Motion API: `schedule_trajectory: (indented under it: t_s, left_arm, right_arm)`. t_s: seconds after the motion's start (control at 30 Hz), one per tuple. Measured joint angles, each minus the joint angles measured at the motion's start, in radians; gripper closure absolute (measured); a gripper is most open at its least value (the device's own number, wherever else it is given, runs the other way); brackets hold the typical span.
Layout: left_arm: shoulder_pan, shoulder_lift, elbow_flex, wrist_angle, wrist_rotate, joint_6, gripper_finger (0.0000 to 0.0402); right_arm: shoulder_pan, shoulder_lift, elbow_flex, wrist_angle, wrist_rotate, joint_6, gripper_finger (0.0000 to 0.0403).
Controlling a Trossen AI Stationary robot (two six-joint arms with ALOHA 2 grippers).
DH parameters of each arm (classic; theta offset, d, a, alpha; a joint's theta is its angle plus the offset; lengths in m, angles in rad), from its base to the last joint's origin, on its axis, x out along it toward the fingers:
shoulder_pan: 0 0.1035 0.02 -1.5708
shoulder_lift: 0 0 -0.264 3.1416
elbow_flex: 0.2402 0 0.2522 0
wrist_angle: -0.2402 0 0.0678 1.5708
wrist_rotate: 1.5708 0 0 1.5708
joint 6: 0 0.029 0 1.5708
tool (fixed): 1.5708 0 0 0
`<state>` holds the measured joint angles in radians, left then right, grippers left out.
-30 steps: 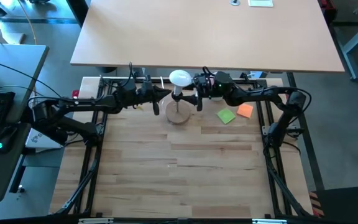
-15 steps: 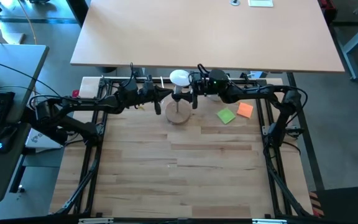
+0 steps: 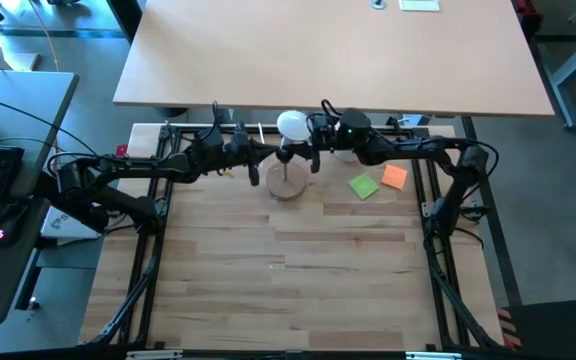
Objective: Screw lightbulb
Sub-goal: Remove the white lightbulb from the brown lamp
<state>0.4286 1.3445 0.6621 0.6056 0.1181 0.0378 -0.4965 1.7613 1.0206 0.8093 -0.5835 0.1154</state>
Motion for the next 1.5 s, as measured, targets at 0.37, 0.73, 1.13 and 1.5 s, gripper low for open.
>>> schedule_trajectory:
  t_s: [0.37,0.73,1.13,1.5]
  left_arm:
    - [-0.042,0.000,0.000,-0.091,-0.073,0.009,0.0401]
    - [-0.064,-0.002,-0.040,-0.059,-0.110,-0.007,0.0401]
    - [-0.119,-0.001,-0.045,-0.044,-0.140,-0.008,0.0401]
    - [-0.203,0.000,-0.048,-0.108,-0.172,-0.018,0.0402]
  right_arm:
    - [0.007,-0.210,0.001,-0.098,0.014,-0.047,0.0271]
    - [0.169,-0.627,0.001,-0.796,0.333,-0.309,0.0271]
    - [0.442,-0.744,-0.163,-1.195,0.627,-0.022,0.0271]
    - [0.565,-0.545,-0.338,-1.050,0.636,0.243,0.0271]
